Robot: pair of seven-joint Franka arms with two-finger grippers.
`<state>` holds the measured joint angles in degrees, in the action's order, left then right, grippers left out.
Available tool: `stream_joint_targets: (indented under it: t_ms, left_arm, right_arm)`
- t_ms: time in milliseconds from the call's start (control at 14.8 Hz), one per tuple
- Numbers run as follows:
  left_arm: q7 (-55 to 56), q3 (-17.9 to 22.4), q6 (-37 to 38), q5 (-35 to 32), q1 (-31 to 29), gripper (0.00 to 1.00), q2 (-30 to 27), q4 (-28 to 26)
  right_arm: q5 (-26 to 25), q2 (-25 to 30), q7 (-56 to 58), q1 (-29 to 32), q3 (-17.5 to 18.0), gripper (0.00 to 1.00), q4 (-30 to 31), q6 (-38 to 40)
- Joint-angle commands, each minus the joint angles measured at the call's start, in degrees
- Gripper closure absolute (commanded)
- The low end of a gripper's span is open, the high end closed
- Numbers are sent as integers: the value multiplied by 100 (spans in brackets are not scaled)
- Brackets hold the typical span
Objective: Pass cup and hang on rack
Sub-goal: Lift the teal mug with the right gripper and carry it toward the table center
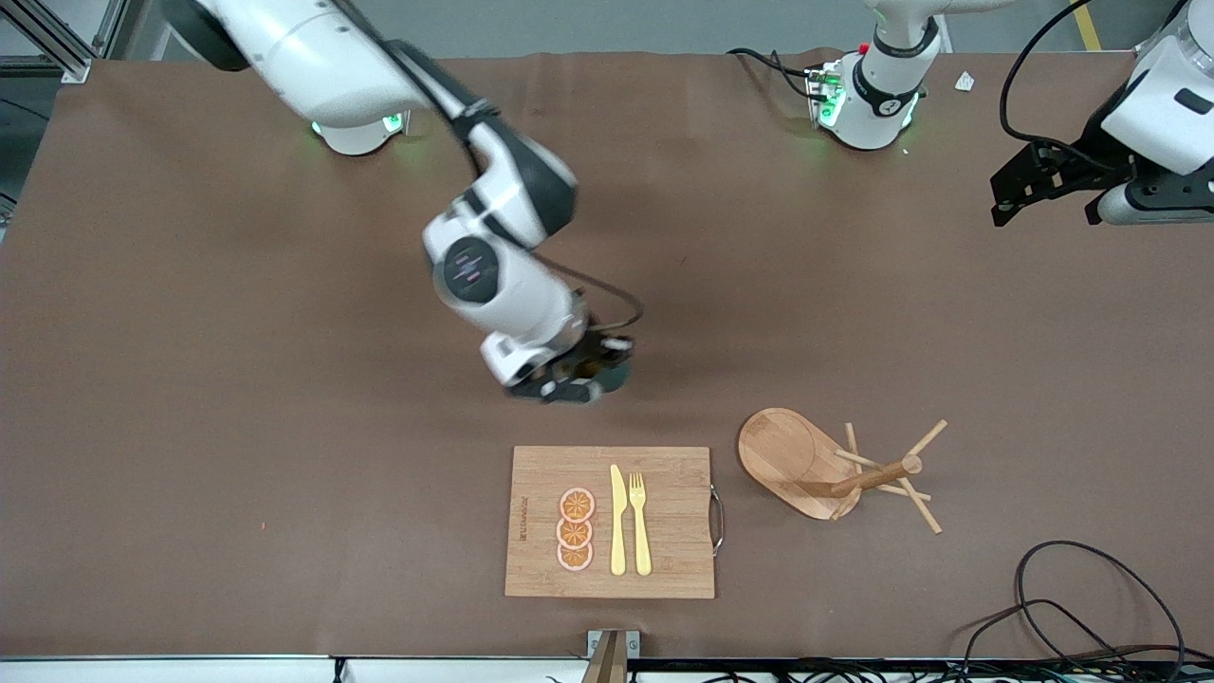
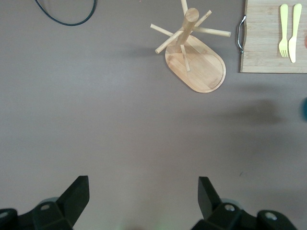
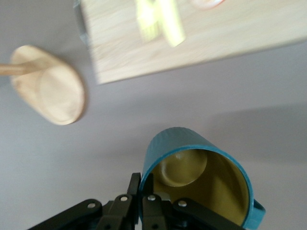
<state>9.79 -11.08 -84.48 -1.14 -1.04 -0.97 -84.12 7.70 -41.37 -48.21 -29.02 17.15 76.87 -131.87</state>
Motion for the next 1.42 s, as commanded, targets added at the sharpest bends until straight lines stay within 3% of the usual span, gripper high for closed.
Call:
stream_joint_targets:
  t_ms: [0, 136, 203, 339, 542, 678, 746, 814, 881, 1017, 1153, 1356]
  left_arm:
    - [-12, -44, 19, -79, -46, 0, 18, 45]
    - [-21, -44, 19, -44, -54, 0, 9, 54]
    - [-38, -44, 19, -44, -54, 0, 9, 54]
    - [-12, -44, 19, -61, -54, 0, 0, 45]
    - [-12, -44, 28, -70, -46, 0, 9, 45]
    - [-12, -44, 28, -70, -19, 0, 9, 45]
    - [-12, -52, 28, -18, -19, 0, 9, 45]
    - [-3, -53, 28, -9, -2, 0, 9, 45]
    - [-3, -53, 28, 0, 16, 0, 18, 45]
    - [241, -79, 19, -9, 33, 0, 122, 45]
    - [672, -306, 11, -26, 121, 0, 141, 45]
    - [1041, -561, -68, -26, 130, 0, 237, 45]
  right_arm:
    - [-93, -616, -1134, -1364, -911, 100, -732, -365]
    - [-76, -1160, -1969, -2201, -1519, 100, -1478, -383]
    - [-76, -1293, -2182, -2370, -1643, 100, -1630, -365]
    - [-128, -1321, -2254, -2590, -1775, 97, -1605, -365]
    - [-251, -1409, -2412, -2942, -2171, 83, -1605, -383]
    - [-251, -1400, -2404, -2943, -2180, 65, -1605, -383]
    - [-251, -1348, -2395, -2890, -2180, 35, -1605, -339]
    - [-234, -1217, -2386, -2820, -2180, 11, -1605, -321]
    - [-234, -1076, -2377, -2750, -2180, 0, -1605, -234]
    - [-269, -874, -2334, -2574, -2337, 0, -1614, 125]
    - [-252, -637, -2107, -2495, -2776, 0, -1614, 564]
    - [-190, -241, -546, -1838, -3173, 0, -1605, 1644]
